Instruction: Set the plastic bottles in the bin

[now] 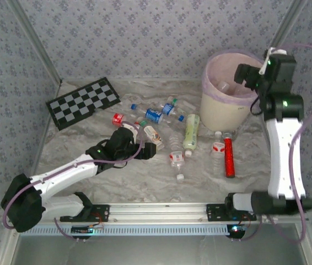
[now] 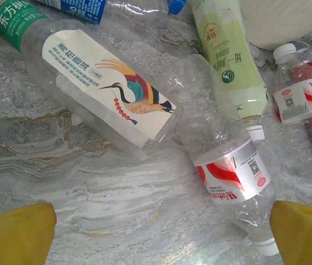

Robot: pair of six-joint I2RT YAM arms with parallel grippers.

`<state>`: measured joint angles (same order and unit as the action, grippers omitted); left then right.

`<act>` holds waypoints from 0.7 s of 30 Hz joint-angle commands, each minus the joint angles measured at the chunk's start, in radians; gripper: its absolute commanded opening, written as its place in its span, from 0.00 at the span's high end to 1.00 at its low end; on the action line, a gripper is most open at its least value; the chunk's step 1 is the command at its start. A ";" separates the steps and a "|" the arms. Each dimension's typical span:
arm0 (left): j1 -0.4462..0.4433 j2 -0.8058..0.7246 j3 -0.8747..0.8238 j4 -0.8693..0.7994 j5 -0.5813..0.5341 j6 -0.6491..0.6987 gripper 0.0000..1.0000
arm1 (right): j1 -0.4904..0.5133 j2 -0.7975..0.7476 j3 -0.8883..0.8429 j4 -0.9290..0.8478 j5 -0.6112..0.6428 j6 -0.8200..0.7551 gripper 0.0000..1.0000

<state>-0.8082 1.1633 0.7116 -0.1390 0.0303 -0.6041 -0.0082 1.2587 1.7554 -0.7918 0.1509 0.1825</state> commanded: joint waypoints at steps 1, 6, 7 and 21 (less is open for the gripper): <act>0.011 0.008 0.031 0.007 0.014 -0.016 0.01 | 0.058 -0.105 -0.146 -0.028 0.060 0.054 0.04; 0.026 0.030 0.032 0.027 0.027 -0.013 0.01 | 0.254 -0.297 -0.416 -0.091 0.151 0.164 0.10; 0.030 0.038 0.035 0.029 0.033 -0.011 0.01 | 0.292 -0.313 -0.457 -0.112 0.169 0.183 0.11; 0.055 0.091 0.055 0.016 0.074 -0.008 0.01 | 0.255 -0.161 -0.959 0.093 0.064 0.345 0.28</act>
<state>-0.7593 1.2682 0.7437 -0.1192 0.0898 -0.6121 0.2947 1.0779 0.8345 -0.7906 0.2623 0.4835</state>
